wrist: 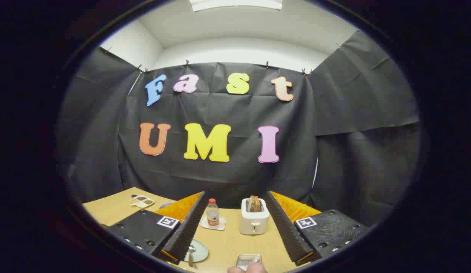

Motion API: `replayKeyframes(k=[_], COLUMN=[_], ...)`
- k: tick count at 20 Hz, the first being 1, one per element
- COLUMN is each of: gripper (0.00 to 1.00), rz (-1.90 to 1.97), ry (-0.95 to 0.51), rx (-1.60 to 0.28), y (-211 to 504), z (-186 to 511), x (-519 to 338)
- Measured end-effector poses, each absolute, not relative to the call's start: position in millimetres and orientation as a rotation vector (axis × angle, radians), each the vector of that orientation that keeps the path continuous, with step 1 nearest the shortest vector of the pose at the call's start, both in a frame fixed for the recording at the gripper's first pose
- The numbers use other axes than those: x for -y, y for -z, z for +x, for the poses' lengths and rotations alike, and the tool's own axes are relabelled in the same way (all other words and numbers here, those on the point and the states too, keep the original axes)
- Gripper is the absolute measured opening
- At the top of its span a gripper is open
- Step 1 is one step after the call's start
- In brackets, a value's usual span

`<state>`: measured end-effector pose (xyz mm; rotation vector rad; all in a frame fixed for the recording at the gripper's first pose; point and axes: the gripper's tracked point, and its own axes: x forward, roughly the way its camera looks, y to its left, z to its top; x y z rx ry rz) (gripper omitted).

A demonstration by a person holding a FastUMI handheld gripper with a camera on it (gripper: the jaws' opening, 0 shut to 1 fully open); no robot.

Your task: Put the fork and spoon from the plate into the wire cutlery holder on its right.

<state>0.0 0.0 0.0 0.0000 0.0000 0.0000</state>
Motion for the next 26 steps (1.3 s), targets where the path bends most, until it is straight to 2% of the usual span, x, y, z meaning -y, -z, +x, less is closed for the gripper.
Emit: replayKeyframes(k=[18,26], gripper=[0.95,0.95], rz=[-0.002,-0.013], ry=[-0.025,-0.082], rx=[-0.003,-0.057], y=[-2,15], z=[5,7], x=[-8,-33])
